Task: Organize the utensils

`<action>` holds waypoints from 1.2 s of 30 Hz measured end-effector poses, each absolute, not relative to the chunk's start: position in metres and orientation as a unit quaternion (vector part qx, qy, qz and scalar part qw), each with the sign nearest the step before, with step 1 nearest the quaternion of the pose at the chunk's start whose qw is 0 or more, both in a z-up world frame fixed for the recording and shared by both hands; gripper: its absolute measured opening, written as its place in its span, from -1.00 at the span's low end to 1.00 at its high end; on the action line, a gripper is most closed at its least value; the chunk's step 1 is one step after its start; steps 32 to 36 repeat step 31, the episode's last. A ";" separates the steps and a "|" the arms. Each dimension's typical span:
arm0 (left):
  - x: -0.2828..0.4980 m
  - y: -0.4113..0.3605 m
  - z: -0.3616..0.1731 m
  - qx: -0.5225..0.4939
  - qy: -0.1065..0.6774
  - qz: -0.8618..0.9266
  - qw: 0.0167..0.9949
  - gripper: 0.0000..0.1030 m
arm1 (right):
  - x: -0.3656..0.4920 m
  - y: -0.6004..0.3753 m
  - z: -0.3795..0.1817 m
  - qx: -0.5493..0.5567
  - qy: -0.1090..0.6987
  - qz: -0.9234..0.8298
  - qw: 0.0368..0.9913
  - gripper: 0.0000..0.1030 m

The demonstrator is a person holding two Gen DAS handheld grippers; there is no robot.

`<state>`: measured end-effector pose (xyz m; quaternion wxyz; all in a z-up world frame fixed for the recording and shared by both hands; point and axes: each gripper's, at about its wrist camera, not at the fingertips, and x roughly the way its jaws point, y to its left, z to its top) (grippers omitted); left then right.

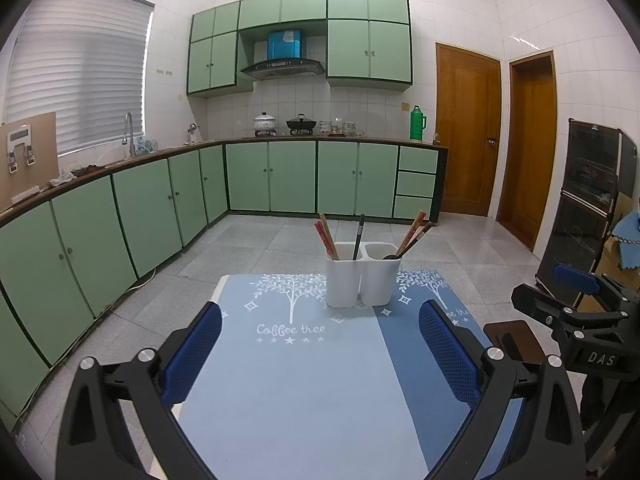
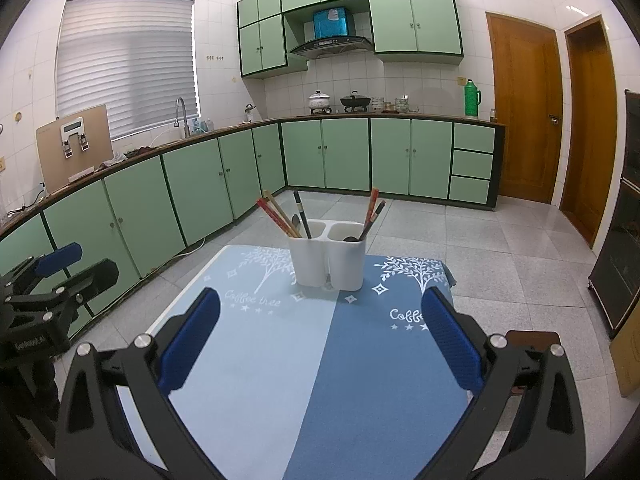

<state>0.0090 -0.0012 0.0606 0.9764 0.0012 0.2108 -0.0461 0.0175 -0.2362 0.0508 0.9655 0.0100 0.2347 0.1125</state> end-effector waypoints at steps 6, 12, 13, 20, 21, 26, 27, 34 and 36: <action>0.009 -0.002 0.060 0.001 0.213 -0.048 0.976 0.88 | 0.018 -0.236 0.050 0.010 0.236 0.112 0.965 0.89; 0.009 -0.004 0.059 0.002 0.214 -0.049 0.976 0.88 | 0.018 -0.237 0.049 0.010 0.237 0.111 0.965 0.89; 0.010 -0.004 0.059 0.002 0.214 -0.049 0.976 0.88 | 0.018 -0.237 0.048 0.010 0.238 0.110 0.965 0.89; 0.010 -0.003 0.059 0.001 0.214 -0.048 0.976 0.88 | 0.021 -0.237 0.043 0.011 0.242 0.110 0.964 0.89; 0.011 -0.003 0.059 0.002 0.216 -0.049 0.975 0.88 | 0.021 -0.238 0.043 0.011 0.243 0.110 0.964 0.90; 0.012 -0.003 0.059 0.001 0.220 -0.046 0.974 0.88 | 0.021 -0.237 0.040 0.011 0.244 0.110 0.963 0.89; 0.012 -0.003 0.059 0.001 0.220 -0.045 0.974 0.88 | 0.020 -0.238 0.040 0.011 0.244 0.110 0.963 0.89; 0.013 -0.004 0.058 0.000 0.224 -0.045 0.974 0.88 | 0.020 -0.238 0.038 0.012 0.246 0.110 0.963 0.89; 0.013 -0.004 0.058 0.000 0.224 -0.045 0.974 0.88 | 0.020 -0.238 0.038 0.012 0.246 0.110 0.963 0.89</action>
